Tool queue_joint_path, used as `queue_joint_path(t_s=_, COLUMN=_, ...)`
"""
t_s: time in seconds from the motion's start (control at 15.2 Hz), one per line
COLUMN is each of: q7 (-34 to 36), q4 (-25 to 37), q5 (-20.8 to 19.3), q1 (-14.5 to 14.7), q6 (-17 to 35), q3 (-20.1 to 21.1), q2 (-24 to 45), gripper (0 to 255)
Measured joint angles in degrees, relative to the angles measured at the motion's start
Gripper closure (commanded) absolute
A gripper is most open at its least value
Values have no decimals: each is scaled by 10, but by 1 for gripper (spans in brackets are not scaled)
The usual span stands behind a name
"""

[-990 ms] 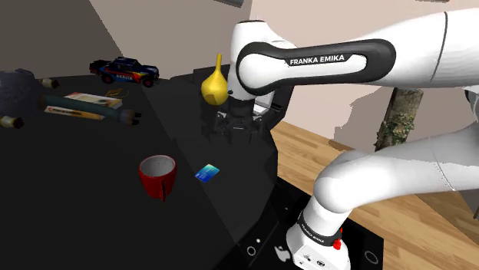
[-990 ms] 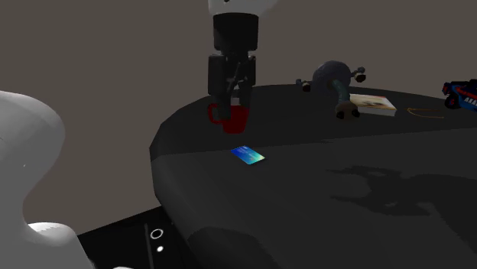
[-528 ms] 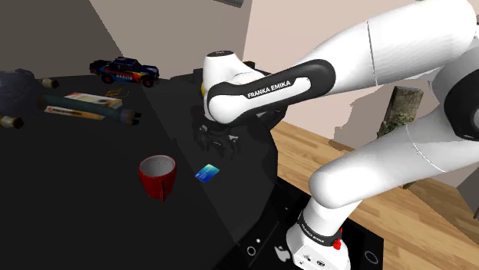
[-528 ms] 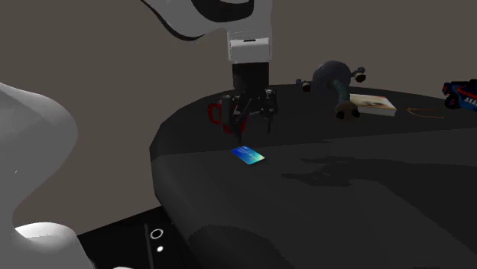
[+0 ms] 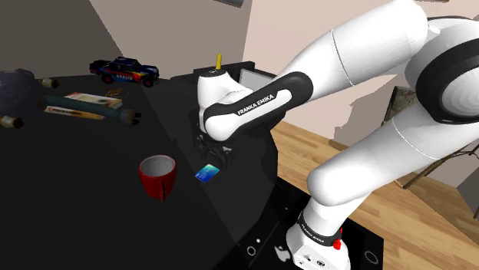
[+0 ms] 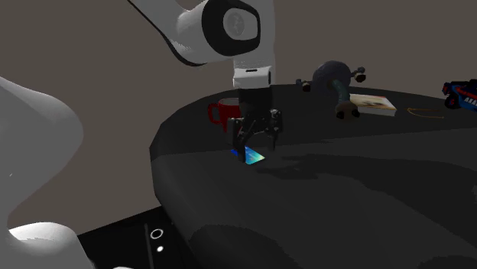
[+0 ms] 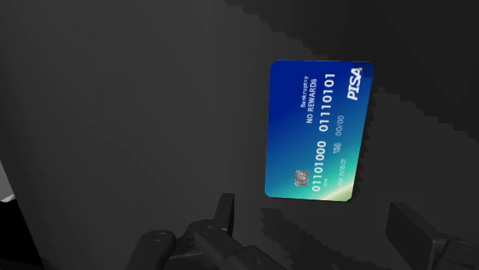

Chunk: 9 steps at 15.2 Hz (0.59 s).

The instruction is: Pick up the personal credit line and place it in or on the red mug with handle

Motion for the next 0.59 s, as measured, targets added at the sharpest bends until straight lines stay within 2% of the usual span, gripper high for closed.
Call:
queue_joint_path(t_s=0.46, q7=5, q4=-5, q5=-6, q1=-5, q6=15, q3=5, q2=11, gripper=0)
queue_joint_path(t_s=0.53, q7=5, q4=-5, q5=-6, q1=-5, q6=15, q3=6, q2=11, gripper=255)
queue_joint_path(t_s=0.59, q7=6, q4=-4, q5=-6, q1=-5, q6=16, q3=5, q2=11, gripper=255)
